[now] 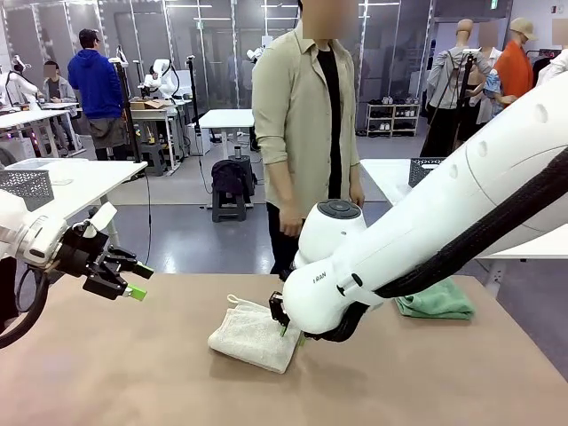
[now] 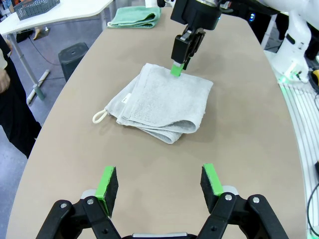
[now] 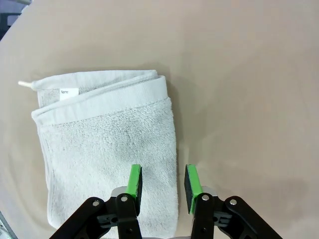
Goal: Fold the towels and place them in the basket.
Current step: Stack the folded Towel with hook on the right side of the table.
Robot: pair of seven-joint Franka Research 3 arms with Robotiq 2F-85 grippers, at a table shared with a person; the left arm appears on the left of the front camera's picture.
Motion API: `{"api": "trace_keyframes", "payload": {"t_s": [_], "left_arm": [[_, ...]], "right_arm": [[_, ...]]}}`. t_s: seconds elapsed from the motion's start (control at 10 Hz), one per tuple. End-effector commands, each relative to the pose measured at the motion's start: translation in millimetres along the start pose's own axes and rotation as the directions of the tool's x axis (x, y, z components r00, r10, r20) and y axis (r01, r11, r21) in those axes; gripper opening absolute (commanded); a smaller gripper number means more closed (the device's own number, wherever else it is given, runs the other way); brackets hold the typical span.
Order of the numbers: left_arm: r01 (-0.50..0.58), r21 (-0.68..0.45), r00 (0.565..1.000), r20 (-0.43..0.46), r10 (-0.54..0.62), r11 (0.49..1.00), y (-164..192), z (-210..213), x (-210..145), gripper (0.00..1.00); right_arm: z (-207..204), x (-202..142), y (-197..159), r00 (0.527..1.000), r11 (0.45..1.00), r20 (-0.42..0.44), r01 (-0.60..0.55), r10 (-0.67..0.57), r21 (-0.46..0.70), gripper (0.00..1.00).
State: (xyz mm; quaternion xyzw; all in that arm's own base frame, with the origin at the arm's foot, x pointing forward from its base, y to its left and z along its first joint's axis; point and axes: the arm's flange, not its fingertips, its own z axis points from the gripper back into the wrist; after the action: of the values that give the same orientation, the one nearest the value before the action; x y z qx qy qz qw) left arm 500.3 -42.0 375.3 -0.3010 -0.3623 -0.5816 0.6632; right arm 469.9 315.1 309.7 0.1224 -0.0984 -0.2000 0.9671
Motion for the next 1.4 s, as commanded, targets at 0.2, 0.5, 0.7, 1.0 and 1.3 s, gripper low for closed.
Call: {"api": "trace_keyframes", "payload": {"t_s": [0.2,0.5,0.7,1.0,1.3], "left_arm": [[0.006,-0.003,1.0,-0.005,-0.006,1.0,-0.3,0.7,-0.2,0.85],[0.006,-0.003,1.0,-0.005,-0.006,1.0,-0.3,0.7,-0.2,0.85],[0.006,-0.003,1.0,-0.005,-0.006,1.0,-0.3,0.7,-0.2,0.85],[0.006,-0.003,1.0,-0.005,-0.006,1.0,-0.3,0.7,-0.2,0.85],[0.006,-0.003,1.0,-0.005,-0.006,1.0,-0.3,0.7,-0.2,0.85]], "right_arm": [[-18.6,-1.0,12.2,0.999,1.0,0.038,0.024,-0.024,-0.015,0.45],[-20.4,-0.5,14.0,0.998,1.0,0.068,0.007,-0.006,-0.022,0.45],[-22.6,-0.1,13.0,0.997,1.0,0.076,-0.005,0.007,-0.02,0.28],[-25.4,-0.8,11.0,0.996,1.0,0.087,-0.018,0.018,-0.01,0.08],[-26.5,-1.8,9.7,0.996,0.999,0.082,-0.036,0.037,-0.007,0.0]]}}
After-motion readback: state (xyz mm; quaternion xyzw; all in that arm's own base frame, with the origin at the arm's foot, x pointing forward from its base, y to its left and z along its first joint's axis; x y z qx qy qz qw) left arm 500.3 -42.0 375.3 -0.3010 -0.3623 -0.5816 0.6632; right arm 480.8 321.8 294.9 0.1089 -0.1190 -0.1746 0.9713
